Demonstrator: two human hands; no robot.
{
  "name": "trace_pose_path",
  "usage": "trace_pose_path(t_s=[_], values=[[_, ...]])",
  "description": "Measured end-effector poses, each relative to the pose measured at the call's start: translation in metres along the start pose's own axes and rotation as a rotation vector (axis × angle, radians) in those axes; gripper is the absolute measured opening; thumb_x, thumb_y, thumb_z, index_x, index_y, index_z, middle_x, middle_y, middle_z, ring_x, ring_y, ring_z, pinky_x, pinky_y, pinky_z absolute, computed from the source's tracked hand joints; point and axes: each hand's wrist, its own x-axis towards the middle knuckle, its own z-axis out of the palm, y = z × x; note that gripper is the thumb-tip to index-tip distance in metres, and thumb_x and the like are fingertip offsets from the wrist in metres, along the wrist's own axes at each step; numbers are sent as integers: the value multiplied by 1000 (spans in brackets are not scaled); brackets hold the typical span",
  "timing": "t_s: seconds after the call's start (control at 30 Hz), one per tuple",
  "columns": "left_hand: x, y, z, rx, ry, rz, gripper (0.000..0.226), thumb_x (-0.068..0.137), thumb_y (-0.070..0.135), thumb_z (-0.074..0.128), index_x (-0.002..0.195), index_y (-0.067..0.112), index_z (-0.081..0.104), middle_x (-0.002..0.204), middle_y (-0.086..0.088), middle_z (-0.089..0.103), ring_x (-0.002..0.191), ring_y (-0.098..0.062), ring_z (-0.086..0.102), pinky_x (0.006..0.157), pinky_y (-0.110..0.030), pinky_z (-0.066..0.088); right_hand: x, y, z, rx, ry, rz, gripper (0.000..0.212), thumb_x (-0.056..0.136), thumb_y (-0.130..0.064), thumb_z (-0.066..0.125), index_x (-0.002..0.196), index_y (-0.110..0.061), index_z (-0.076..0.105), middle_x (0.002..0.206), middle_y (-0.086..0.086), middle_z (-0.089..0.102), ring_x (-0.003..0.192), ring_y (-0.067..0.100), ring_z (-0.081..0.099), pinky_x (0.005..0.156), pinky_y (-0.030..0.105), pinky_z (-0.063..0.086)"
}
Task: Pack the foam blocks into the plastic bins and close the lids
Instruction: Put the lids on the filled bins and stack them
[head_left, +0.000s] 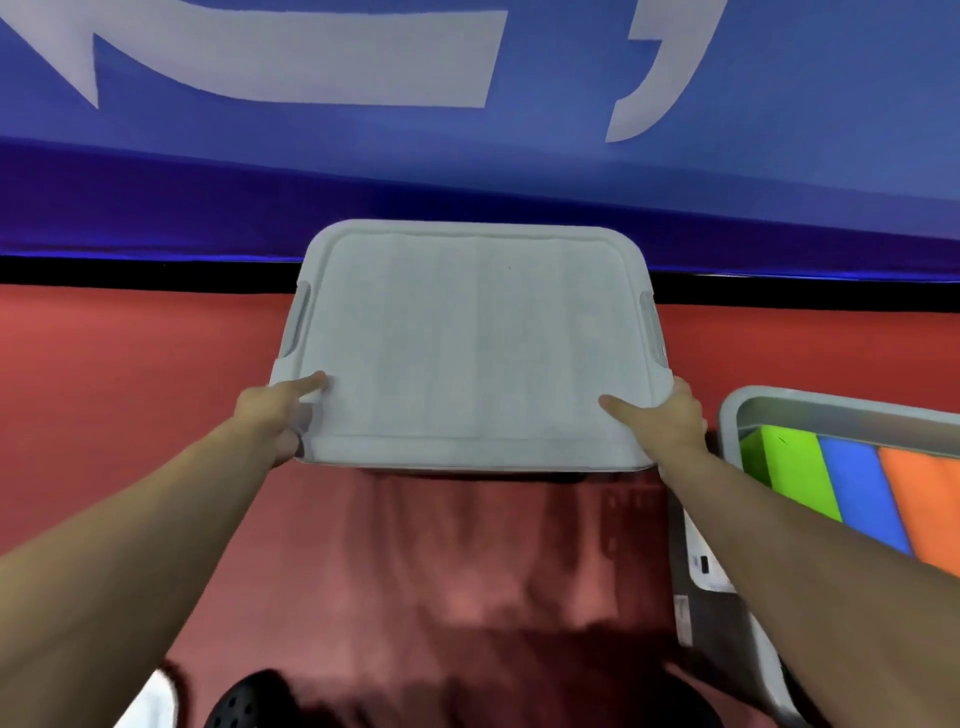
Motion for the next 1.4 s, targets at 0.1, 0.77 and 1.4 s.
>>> trace_pose_path(t_s=[0.1, 0.77, 1.4], values=[[21, 8, 8, -14, -45, 144, 52, 86, 18, 79, 130, 2, 57, 122, -13, 69, 97, -31, 69, 75, -45, 58, 23, -5, -1, -47, -79, -46, 116, 47, -68, 87, 145, -25, 41, 137, 6, 53, 130, 32, 47, 111, 49, 42], [-257, -88, 15, 550, -357, 308, 61, 94, 53, 63, 141, 15, 56, 140, 0, 59, 128, -20, 56, 113, -42, 42, -211, 88, -132, -212, -228, 27, 97, 69, -69, 80, 144, -14, 53, 150, 11, 45, 142, 27, 42, 119, 42, 33], [-275, -143, 16, 470, -389, 111, 36, 99, 43, 60, 123, 15, 61, 118, 2, 64, 113, -24, 63, 96, -41, 51, -208, 97, -133, 15, -314, 197, 64, 92, -63, 58, 114, -4, 73, 95, 4, 77, 90, 20, 71, 81, 31, 52]])
